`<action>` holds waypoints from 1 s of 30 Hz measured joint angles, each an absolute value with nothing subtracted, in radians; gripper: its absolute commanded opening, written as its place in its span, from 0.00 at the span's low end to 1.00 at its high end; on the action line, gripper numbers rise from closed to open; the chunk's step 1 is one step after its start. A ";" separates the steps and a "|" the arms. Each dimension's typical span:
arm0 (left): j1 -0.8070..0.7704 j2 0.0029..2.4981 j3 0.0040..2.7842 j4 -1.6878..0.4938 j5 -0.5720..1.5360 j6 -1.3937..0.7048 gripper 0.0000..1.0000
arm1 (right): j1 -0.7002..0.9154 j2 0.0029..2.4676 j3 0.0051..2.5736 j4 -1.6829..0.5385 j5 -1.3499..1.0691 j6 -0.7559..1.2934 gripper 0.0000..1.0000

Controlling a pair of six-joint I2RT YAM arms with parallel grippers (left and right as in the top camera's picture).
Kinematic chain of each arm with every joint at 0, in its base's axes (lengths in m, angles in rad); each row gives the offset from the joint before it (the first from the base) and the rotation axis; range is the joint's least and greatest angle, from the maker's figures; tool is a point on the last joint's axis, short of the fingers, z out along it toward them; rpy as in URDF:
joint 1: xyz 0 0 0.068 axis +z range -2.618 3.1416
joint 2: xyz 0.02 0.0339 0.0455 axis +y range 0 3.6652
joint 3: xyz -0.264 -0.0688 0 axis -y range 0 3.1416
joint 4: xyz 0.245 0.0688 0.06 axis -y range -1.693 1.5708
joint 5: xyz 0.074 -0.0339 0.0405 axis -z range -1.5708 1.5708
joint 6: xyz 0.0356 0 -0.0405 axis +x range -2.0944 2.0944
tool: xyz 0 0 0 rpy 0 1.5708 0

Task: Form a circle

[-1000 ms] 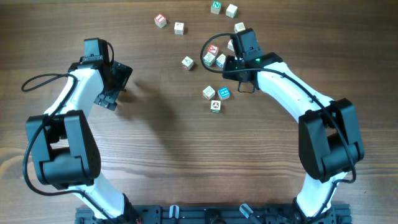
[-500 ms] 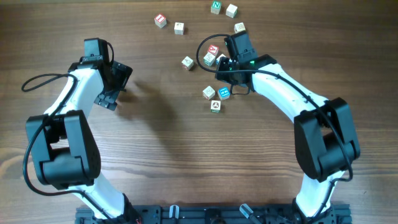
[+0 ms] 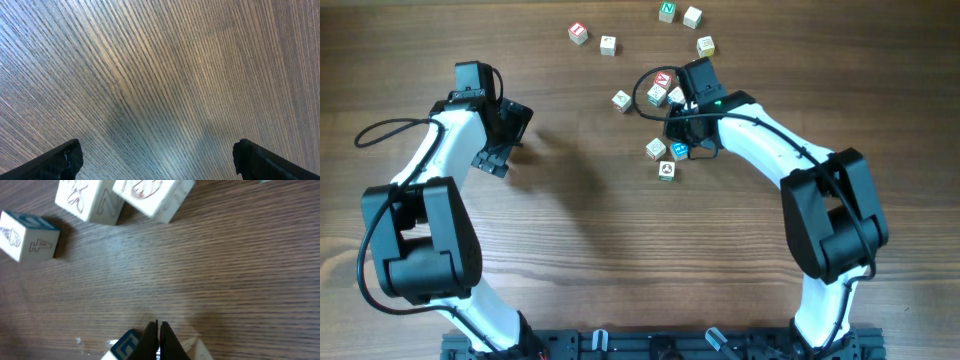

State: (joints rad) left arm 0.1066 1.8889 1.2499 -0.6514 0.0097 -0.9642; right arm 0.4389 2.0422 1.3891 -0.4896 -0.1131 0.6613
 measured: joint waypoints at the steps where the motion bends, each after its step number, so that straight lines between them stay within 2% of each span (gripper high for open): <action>1: 0.107 1.889 1.250 -0.651 0.010 -0.964 1.00 | 0.446 2.042 1.389 -0.491 -0.113 0.662 0.05; 30: 0.107 1.889 1.250 -0.651 0.010 -0.964 1.00 | 0.413 2.042 1.389 -0.553 -0.051 0.667 0.05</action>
